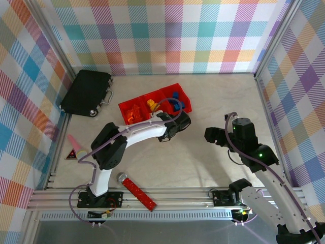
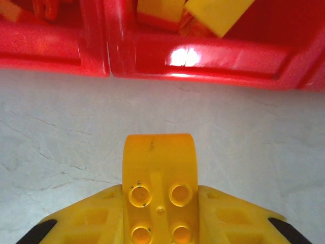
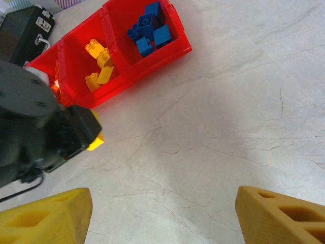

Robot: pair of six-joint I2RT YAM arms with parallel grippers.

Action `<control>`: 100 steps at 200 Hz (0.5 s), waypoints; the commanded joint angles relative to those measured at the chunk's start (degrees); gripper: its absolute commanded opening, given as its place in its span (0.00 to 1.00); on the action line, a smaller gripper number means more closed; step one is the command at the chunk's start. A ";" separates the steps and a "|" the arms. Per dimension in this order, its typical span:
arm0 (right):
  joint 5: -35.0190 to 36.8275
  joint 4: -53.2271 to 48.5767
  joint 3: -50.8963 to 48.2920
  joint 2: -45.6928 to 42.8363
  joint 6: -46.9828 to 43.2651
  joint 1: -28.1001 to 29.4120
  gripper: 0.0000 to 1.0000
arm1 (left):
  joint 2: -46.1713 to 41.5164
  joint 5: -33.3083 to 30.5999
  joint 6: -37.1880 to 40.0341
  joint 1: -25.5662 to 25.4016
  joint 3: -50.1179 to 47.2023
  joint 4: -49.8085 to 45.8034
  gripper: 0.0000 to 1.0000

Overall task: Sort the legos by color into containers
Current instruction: Pick up the lego from the center of the table.

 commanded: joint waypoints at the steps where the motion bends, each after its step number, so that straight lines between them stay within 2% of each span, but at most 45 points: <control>1: -0.89 -1.12 0.06 -0.91 0.74 -0.33 0.75 | -5.17 -2.55 4.39 -0.46 -0.19 -1.77 0.25; 39: -1.34 -1.58 0.30 -1.09 0.87 -0.27 0.75 | -8.99 -4.35 13.34 0.72 5.15 -6.15 0.27; 100: -2.41 -3.10 1.11 -1.25 1.18 -0.27 0.75 | -5.76 -1.20 24.24 11.16 14.40 -6.79 0.28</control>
